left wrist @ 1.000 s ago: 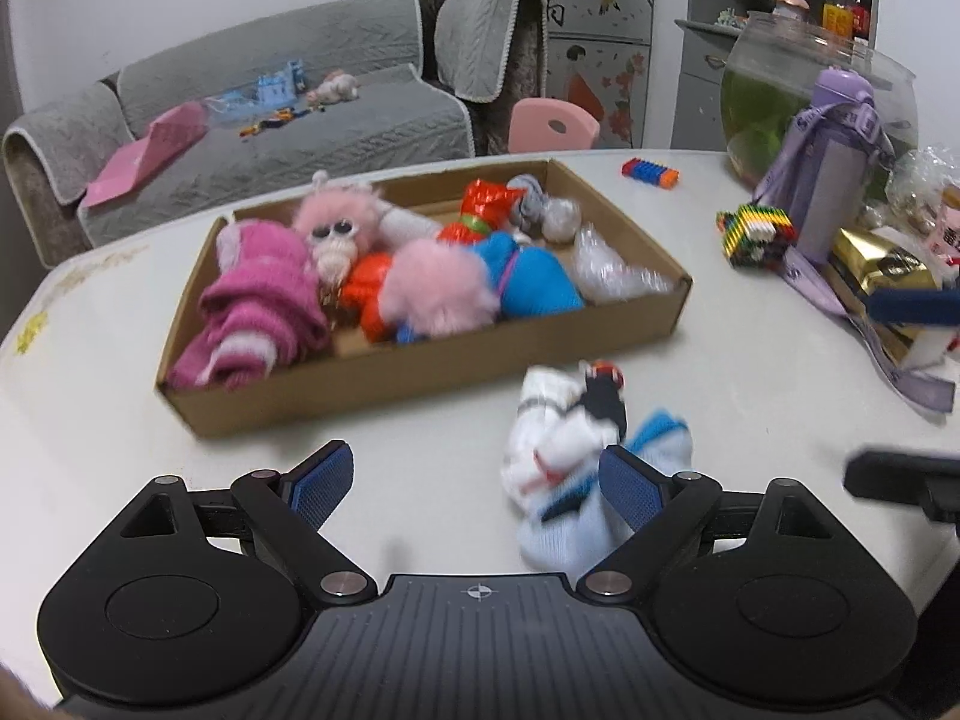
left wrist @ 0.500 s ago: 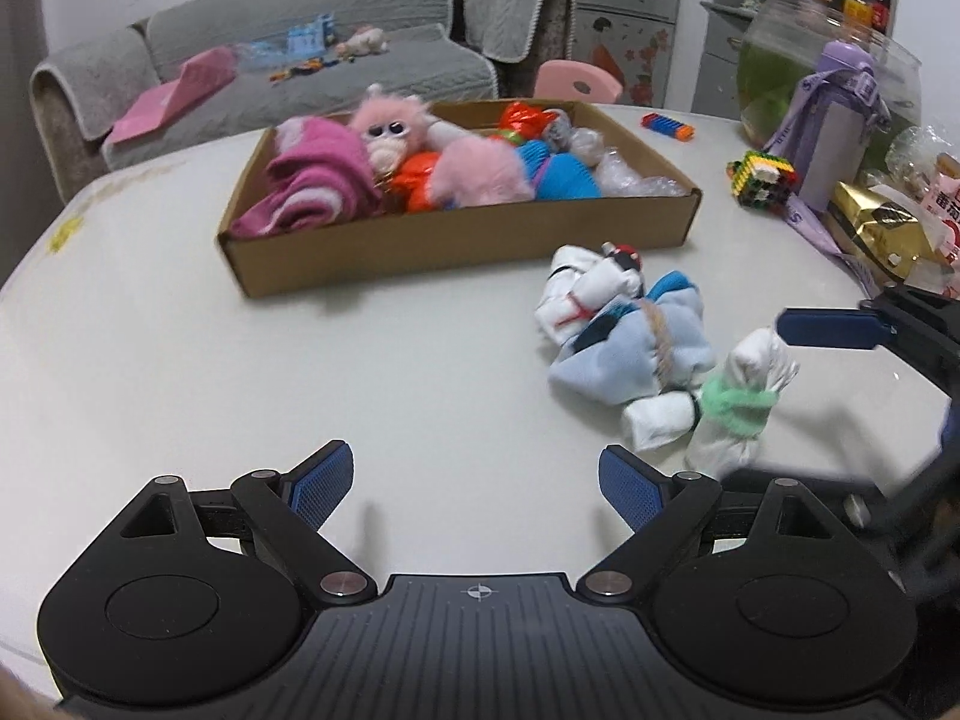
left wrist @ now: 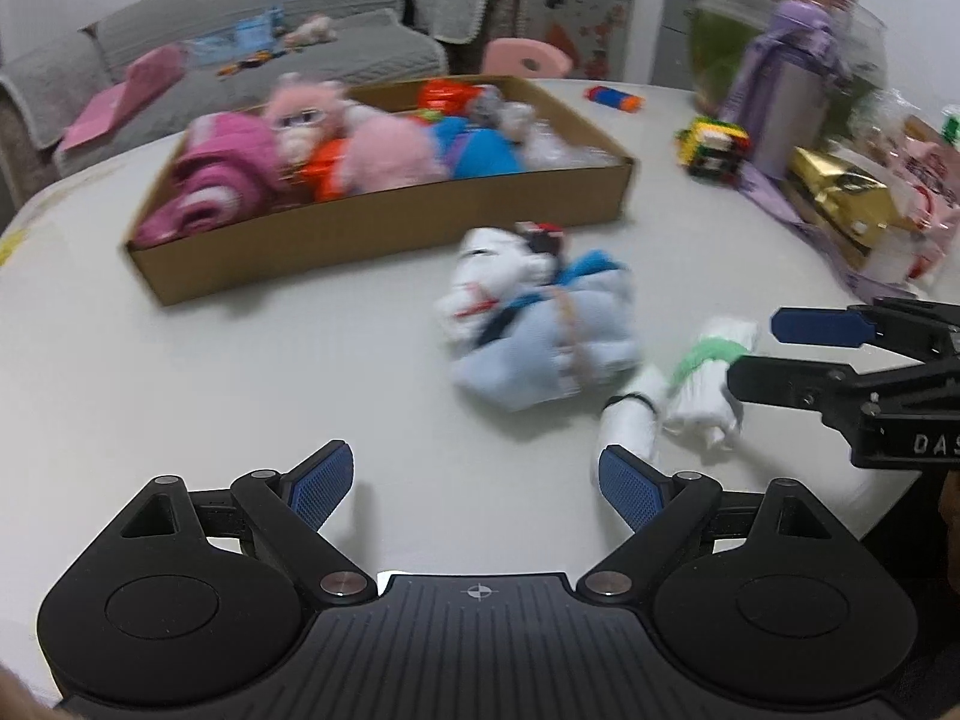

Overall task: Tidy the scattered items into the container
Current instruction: 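Move both grippers back to the remaining white bundles on the table, then grasp the white bundle with green band with the right gripper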

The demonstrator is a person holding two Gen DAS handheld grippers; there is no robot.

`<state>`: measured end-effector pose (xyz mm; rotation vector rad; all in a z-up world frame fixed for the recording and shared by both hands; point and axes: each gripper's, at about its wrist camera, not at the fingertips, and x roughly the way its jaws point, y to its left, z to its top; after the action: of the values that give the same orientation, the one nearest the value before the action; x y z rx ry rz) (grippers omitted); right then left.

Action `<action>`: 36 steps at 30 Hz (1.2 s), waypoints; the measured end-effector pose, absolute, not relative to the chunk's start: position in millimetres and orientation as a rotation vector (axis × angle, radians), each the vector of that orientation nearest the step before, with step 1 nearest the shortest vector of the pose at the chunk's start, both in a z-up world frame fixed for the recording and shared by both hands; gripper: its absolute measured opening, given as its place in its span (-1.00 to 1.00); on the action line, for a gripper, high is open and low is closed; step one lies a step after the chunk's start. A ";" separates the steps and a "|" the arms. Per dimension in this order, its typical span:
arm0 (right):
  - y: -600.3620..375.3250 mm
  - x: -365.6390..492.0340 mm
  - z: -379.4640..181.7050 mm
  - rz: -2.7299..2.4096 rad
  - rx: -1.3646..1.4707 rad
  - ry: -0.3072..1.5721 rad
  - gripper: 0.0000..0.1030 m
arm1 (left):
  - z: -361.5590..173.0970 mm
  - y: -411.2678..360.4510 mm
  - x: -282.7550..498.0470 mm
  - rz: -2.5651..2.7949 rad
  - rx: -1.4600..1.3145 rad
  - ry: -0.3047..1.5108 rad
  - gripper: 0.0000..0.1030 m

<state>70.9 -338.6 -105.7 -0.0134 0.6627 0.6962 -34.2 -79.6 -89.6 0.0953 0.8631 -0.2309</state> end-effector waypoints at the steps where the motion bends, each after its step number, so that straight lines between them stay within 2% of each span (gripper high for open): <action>1: -341.4 72.0 -106.2 0.683 -0.011 0.662 0.23 | -90.1 -86.2 -33.7 -0.244 0.100 0.862 0.79; 6: -347.1 72.6 -107.2 0.693 -0.030 0.654 0.39 | -92.8 -112.4 -28.9 -0.307 0.106 0.861 0.77; 10: -348.3 68.1 -104.0 0.732 -0.075 0.641 0.45 | -93.6 -117.2 -29.5 -0.336 0.104 0.865 0.78; 12: -348.7 66.5 -102.1 0.759 -0.110 0.630 0.55 | -93.4 -115.8 -34.2 -0.368 0.107 0.859 0.78; 21: -318.8 76.5 -107.2 0.953 -0.356 0.622 0.68 | -101.2 -102.0 -46.3 -0.398 0.159 0.871 0.80; 25: -320.3 94.6 -111.6 0.925 -0.356 0.665 0.63 | -101.2 -106.3 -48.5 -0.510 0.181 0.868 0.86; 27: -325.3 101.5 -113.7 0.908 -0.358 0.683 0.49 | -103.0 -117.6 -49.0 -0.578 0.257 0.849 0.90; 30: -337.6 111.2 -116.7 0.868 -0.334 0.704 0.40 | -107.1 -137.1 -45.2 -0.687 0.340 0.824 0.98; 36: -356.7 116.4 -118.4 0.858 -0.303 0.696 0.40 | -110.6 -168.9 -22.6 -0.792 0.460 0.793 0.99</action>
<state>116.4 -356.7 -118.4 -0.3035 0.6959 0.8584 -22.6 -168.9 -110.6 0.4604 0.7935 -0.7925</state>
